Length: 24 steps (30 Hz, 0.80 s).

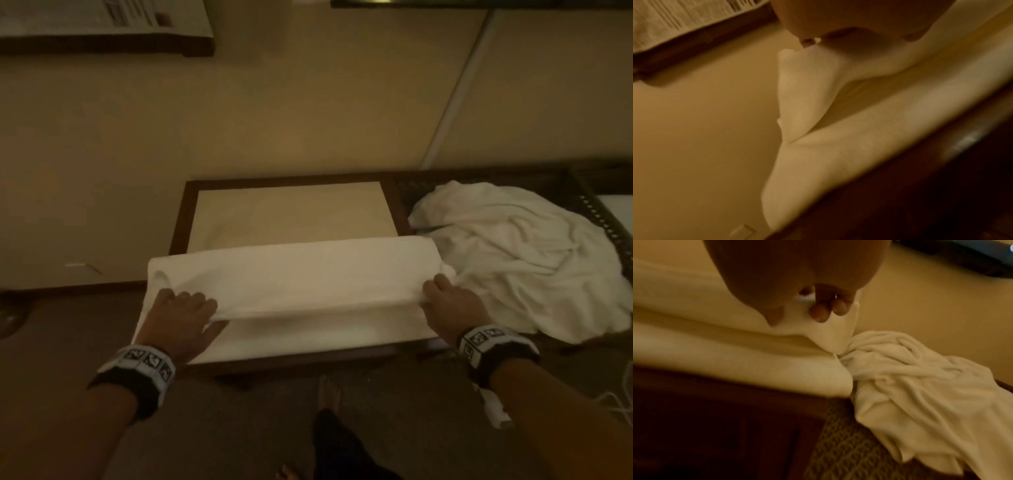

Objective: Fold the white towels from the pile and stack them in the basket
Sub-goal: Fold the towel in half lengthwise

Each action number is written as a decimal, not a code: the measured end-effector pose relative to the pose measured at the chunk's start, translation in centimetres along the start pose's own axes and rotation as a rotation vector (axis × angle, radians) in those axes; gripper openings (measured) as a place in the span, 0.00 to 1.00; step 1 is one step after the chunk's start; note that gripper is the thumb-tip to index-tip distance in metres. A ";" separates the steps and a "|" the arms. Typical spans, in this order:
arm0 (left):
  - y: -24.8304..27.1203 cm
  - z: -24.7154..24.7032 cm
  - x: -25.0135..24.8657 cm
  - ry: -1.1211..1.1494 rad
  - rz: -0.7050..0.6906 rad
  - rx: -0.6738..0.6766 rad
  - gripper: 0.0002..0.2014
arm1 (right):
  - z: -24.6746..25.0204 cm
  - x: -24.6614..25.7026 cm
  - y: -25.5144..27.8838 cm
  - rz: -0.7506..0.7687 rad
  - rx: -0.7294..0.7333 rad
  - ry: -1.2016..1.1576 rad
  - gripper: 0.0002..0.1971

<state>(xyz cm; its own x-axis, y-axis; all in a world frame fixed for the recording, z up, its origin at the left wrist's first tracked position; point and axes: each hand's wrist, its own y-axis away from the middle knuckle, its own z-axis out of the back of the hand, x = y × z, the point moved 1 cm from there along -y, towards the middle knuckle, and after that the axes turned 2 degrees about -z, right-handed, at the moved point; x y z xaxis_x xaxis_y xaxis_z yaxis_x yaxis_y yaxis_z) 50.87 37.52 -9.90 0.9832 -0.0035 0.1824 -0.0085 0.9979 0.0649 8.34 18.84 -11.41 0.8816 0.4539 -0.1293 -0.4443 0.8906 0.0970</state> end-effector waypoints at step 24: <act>2.7 -8.9 -4.0 0.207 -0.014 0.268 0.37 | -6.0 2.3 4.6 0.120 0.176 -0.158 0.38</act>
<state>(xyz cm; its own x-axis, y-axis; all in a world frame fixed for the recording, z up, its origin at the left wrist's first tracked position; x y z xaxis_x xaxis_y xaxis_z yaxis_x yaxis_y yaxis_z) 48.54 40.78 -19.17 0.9995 0.0241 -0.0220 -0.0156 0.9450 0.3266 7.38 24.14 -17.21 0.8441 0.5339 0.0482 -0.5252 0.8055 0.2745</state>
